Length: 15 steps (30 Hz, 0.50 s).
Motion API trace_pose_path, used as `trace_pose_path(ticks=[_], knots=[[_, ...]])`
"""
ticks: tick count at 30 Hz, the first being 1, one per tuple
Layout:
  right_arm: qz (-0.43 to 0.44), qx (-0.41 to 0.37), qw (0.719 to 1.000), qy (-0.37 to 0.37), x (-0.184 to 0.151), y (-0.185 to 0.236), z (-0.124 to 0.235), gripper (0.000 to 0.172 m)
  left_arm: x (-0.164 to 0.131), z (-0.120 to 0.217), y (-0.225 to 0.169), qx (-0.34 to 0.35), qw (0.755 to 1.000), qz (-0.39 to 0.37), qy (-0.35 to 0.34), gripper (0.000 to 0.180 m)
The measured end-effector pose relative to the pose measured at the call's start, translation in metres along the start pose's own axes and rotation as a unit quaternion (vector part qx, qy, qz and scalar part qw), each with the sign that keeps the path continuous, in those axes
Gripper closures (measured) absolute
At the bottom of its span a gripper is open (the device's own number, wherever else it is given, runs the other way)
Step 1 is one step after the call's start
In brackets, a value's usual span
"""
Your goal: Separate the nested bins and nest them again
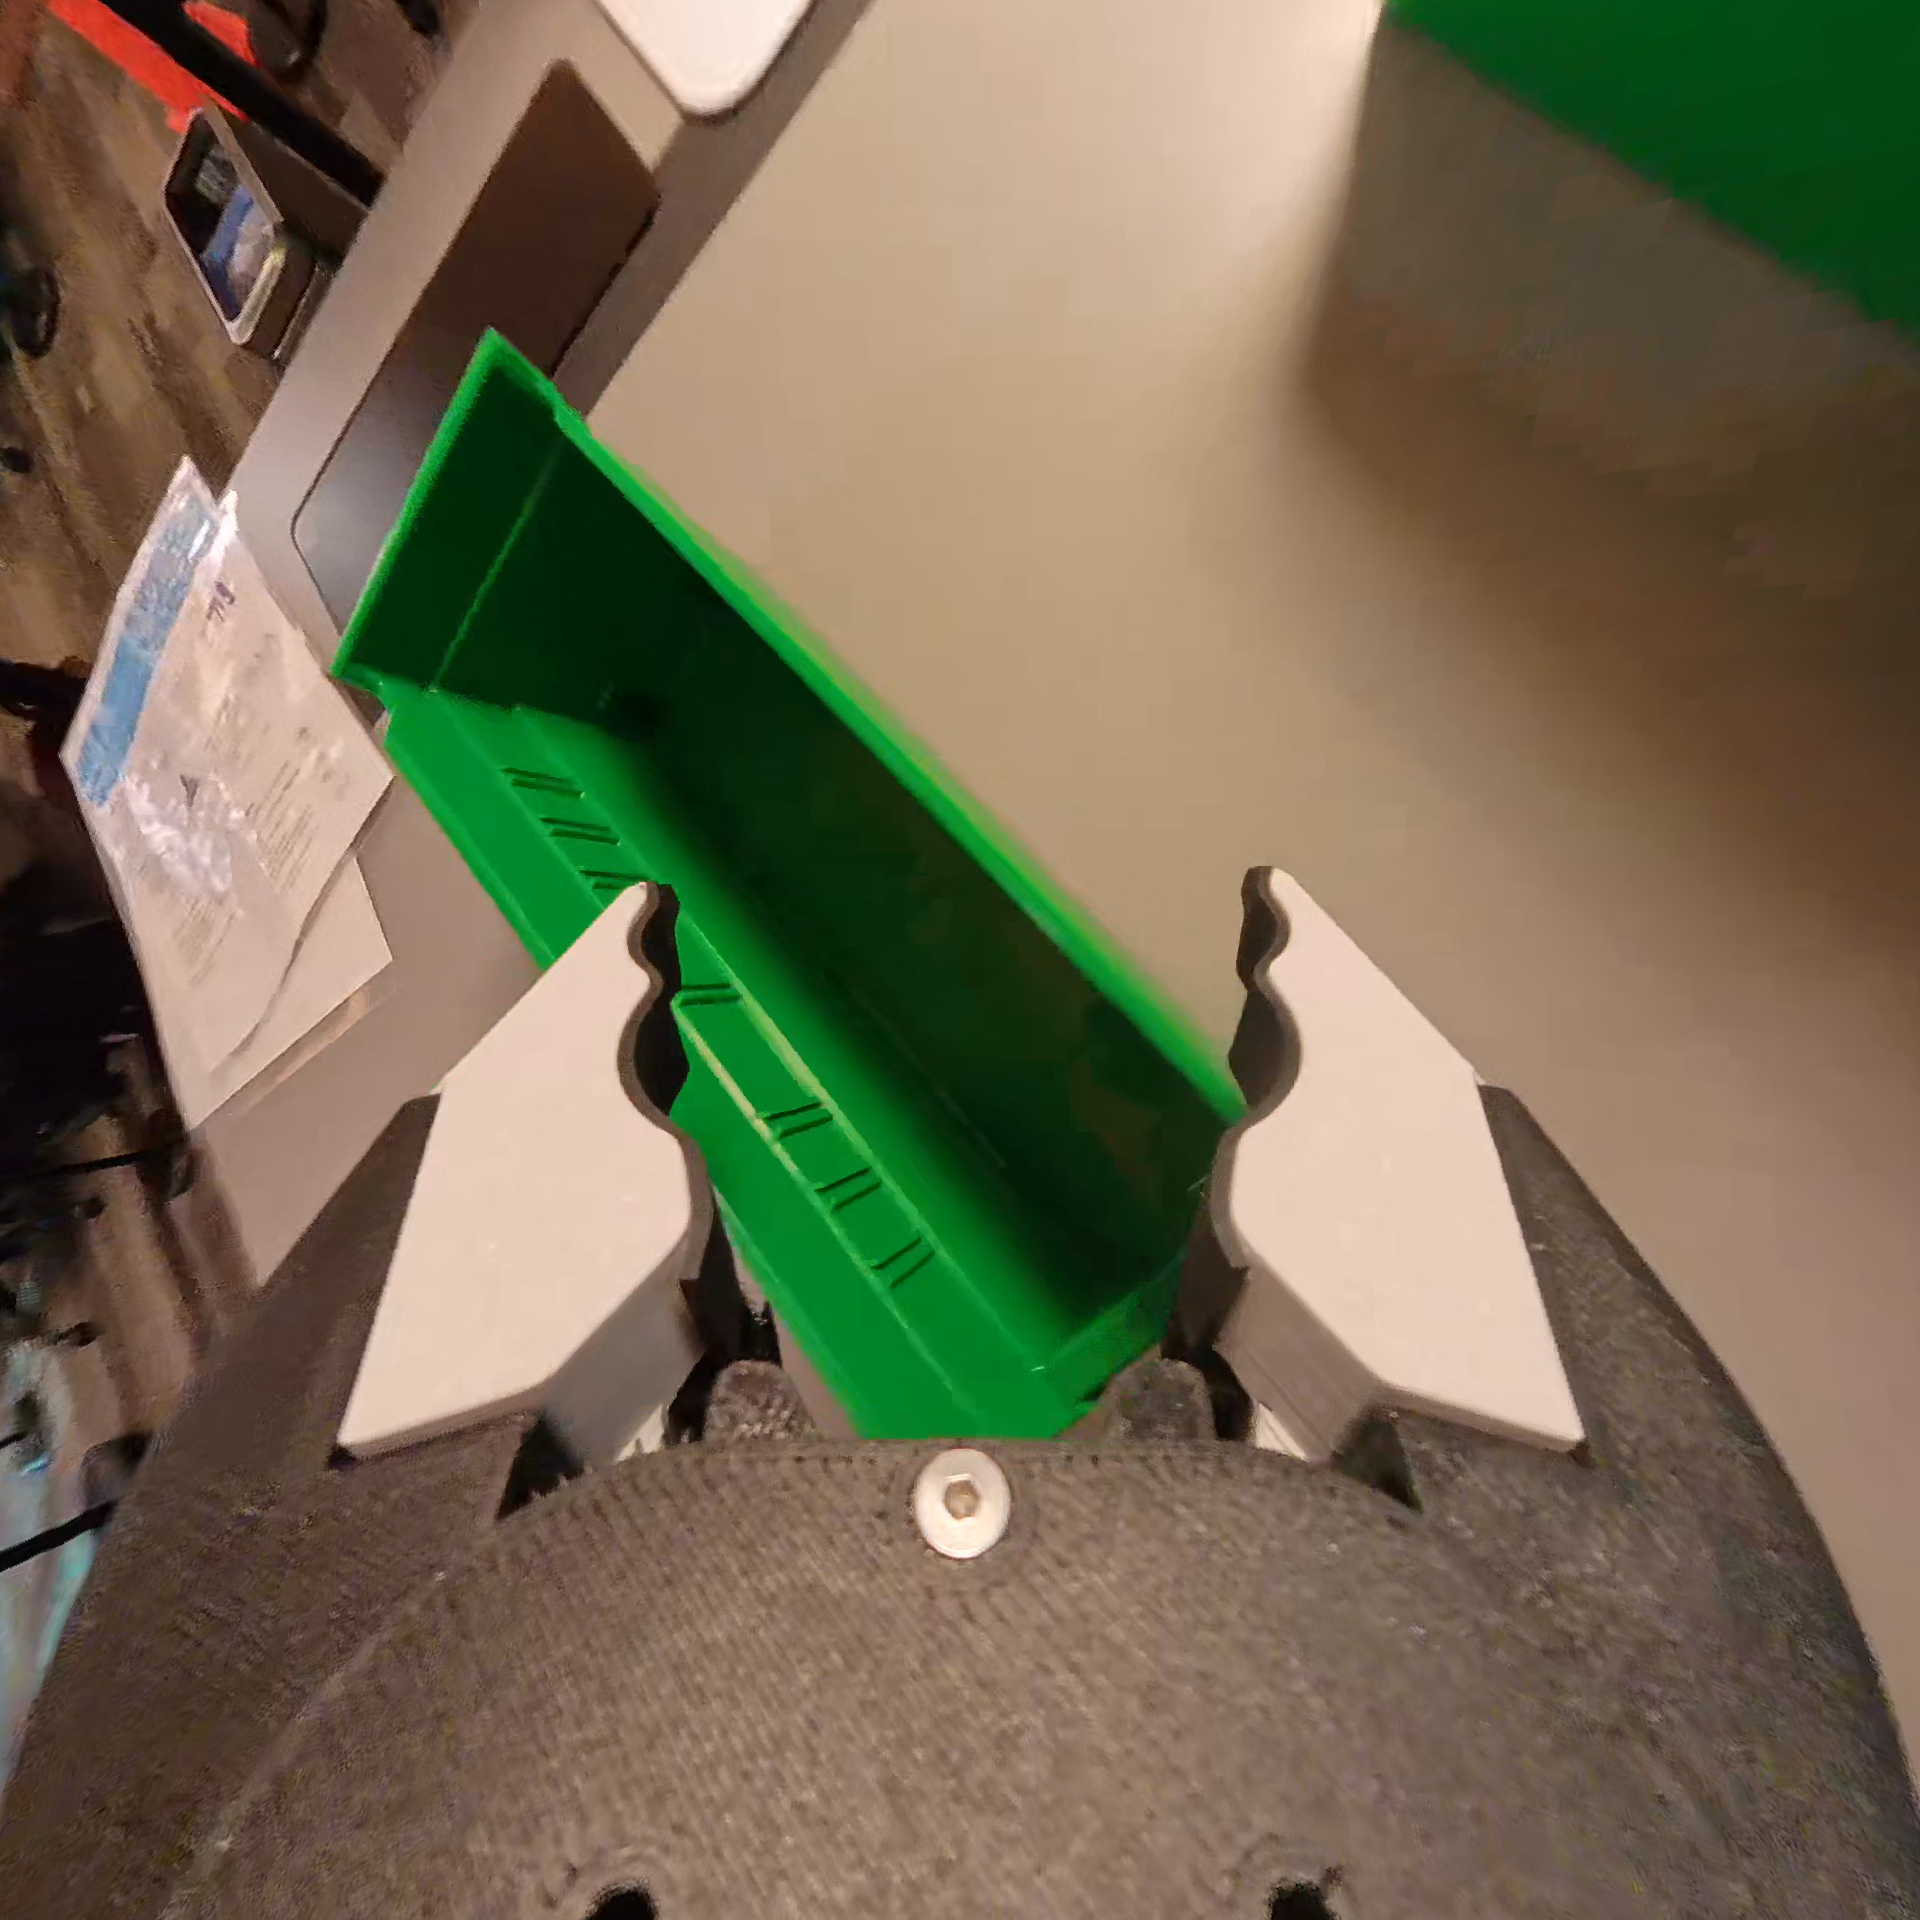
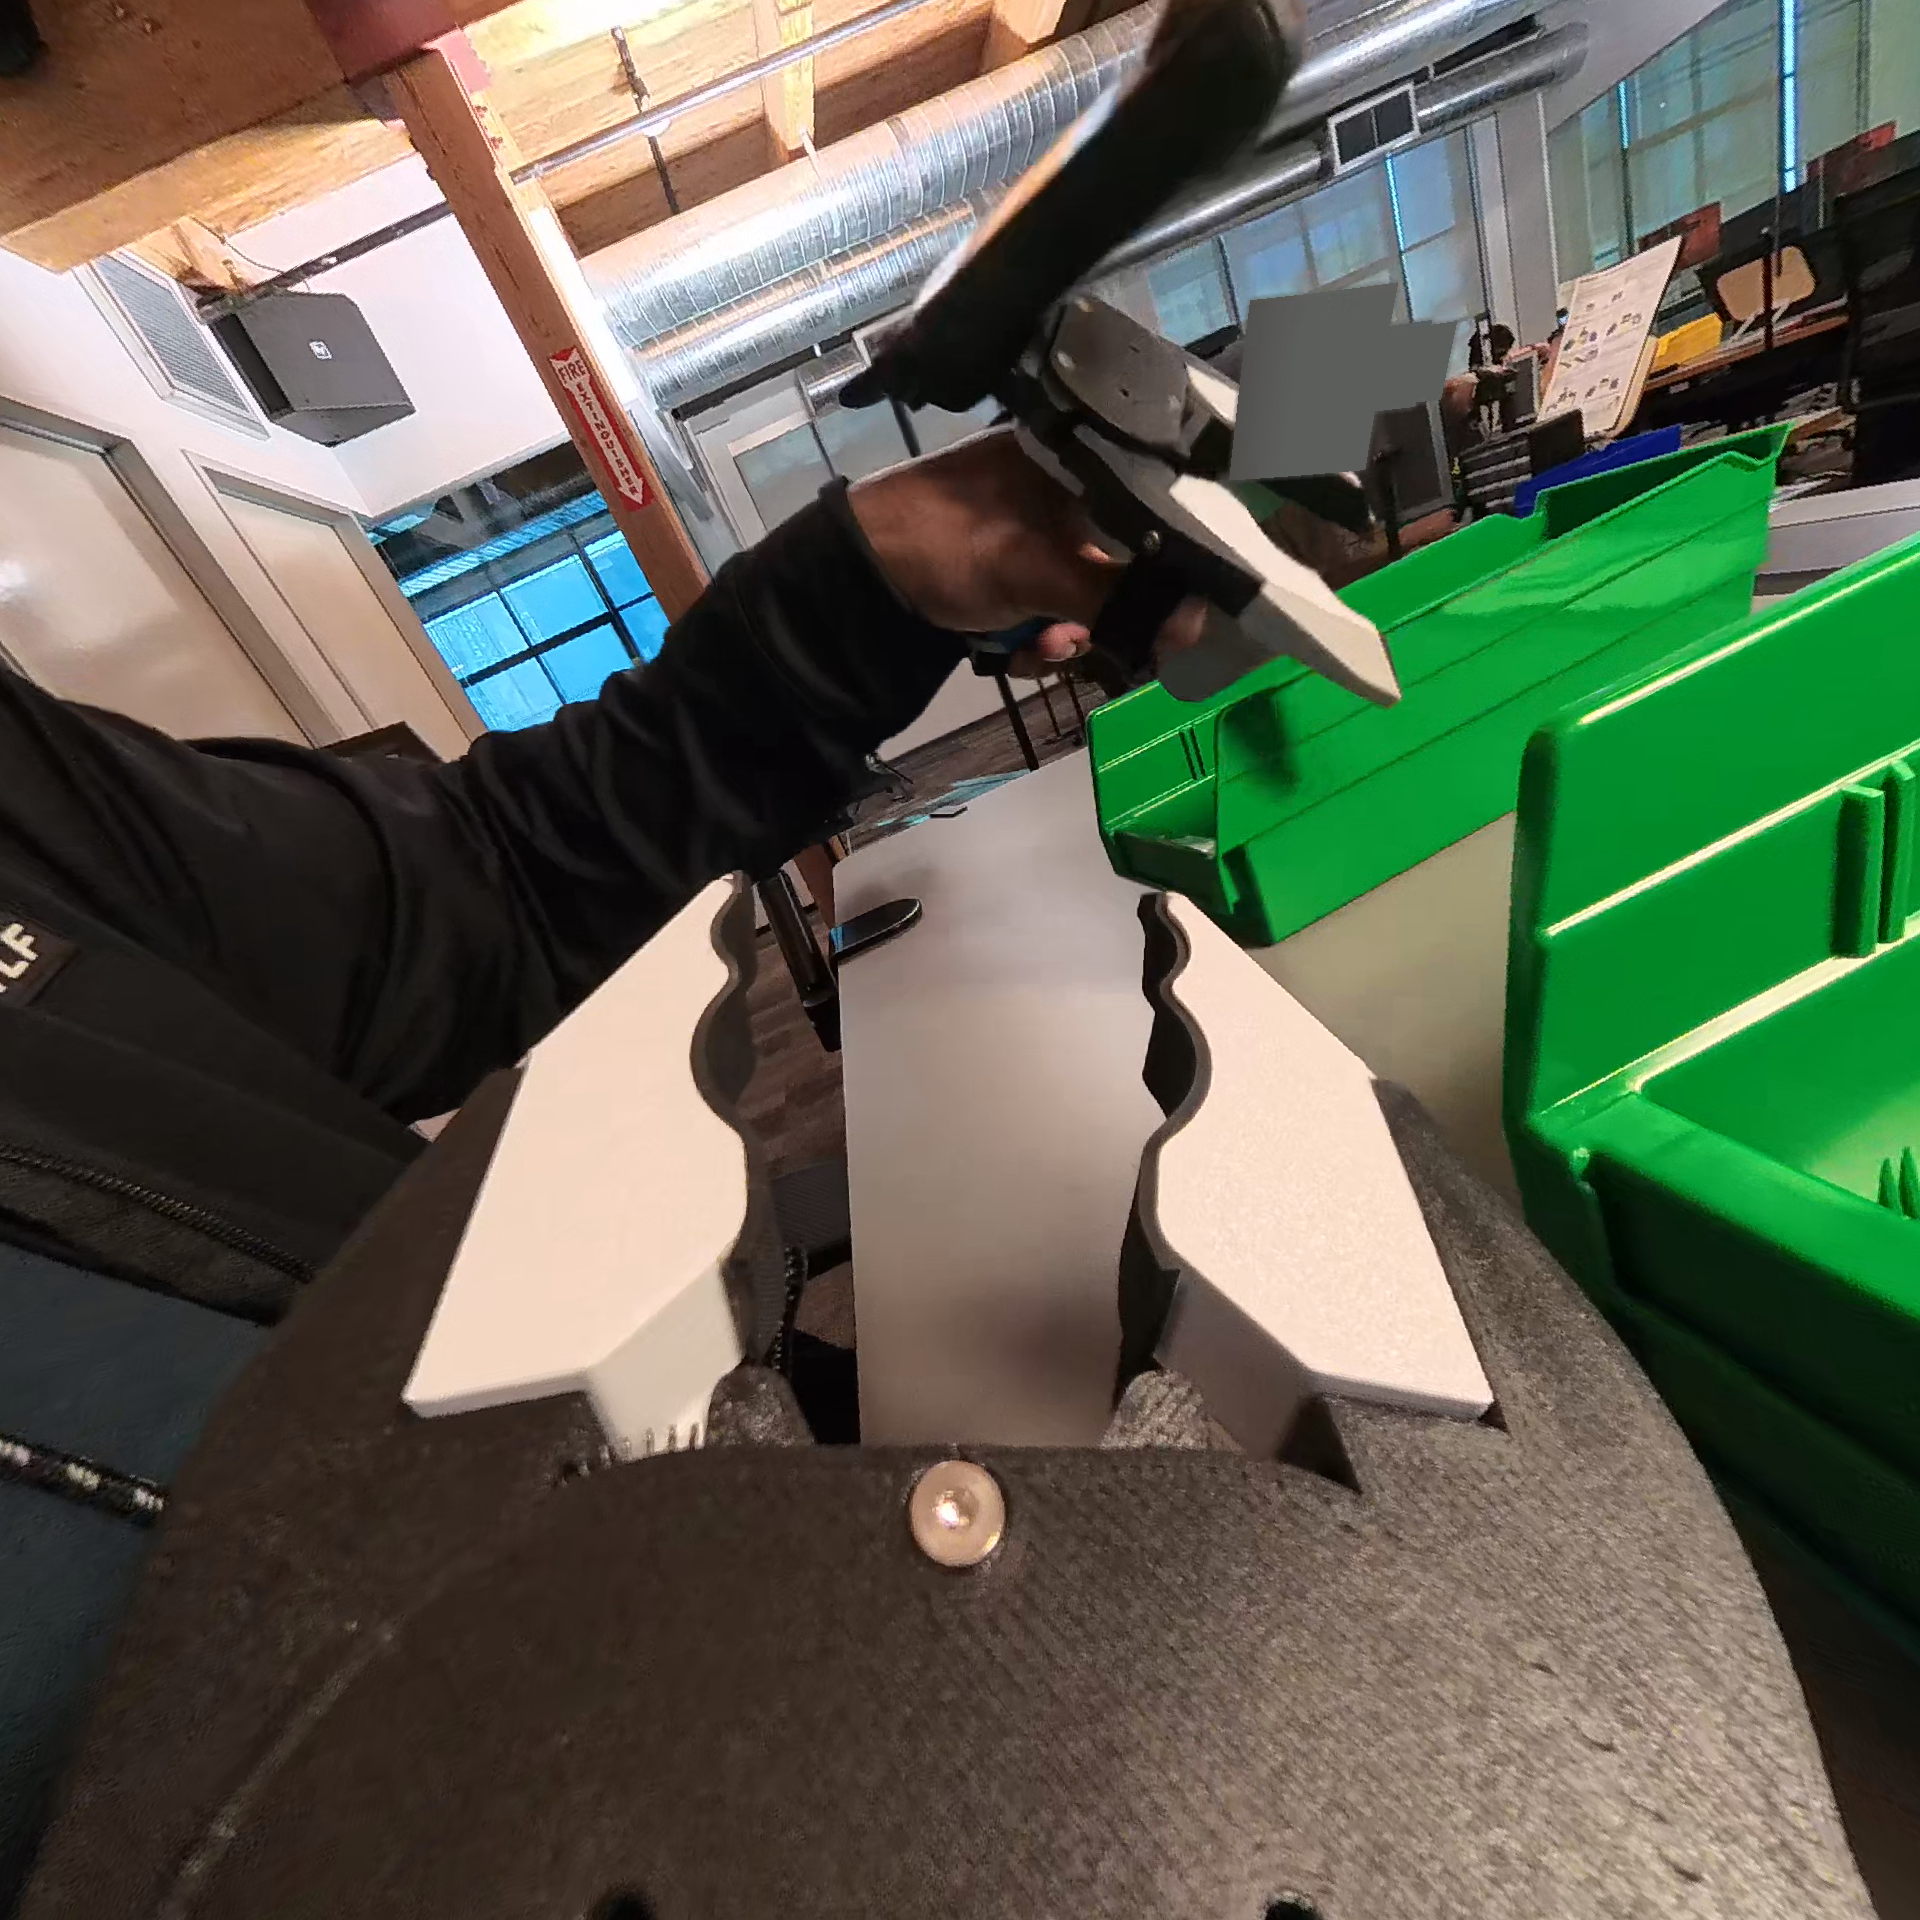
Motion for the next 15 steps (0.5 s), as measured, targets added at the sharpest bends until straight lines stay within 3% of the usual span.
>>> trace_pose_path(ticks=[1,5,8,12,15], knots=[[0.0,0.0,1.0,0.0,0.0,0.0,0.0,0.095,0.009,0.009,-0.006,-0.021,0.999,0.013,-0.025,0.073],[-0.002,-0.003,1.0,0.005,-0.001,-0.001,-0.001,0.095,0.067,0.053,-0.064,-0.207,0.967,0.062,-0.133,0.074],[0.008,-0.01,1.0,-0.002,0.001,0.0,0.0,0.095,0.106,0.07,-0.099,-0.317,0.931,0.091,-0.159,0.076],[0.017,-0.041,0.999,-0.007,0.002,-0.002,0.007,0.094,0.139,0.063,-0.115,-0.38,0.901,0.145,-0.152,0.074],[0.015,-0.06,0.998,-0.003,0.001,-0.004,0.013,0.094,0.154,0.043,-0.116,-0.36,0.908,0.169,-0.134,0.065]])
Point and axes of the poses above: each gripper's, where its closed fingertips meet, z back along the fingers, x out of its top, y = z × x across the jaws, the point moved 3 cm from there along z, back along the fingers, and after that the axes turned 8 degrees about y, right-handed, at the moved point
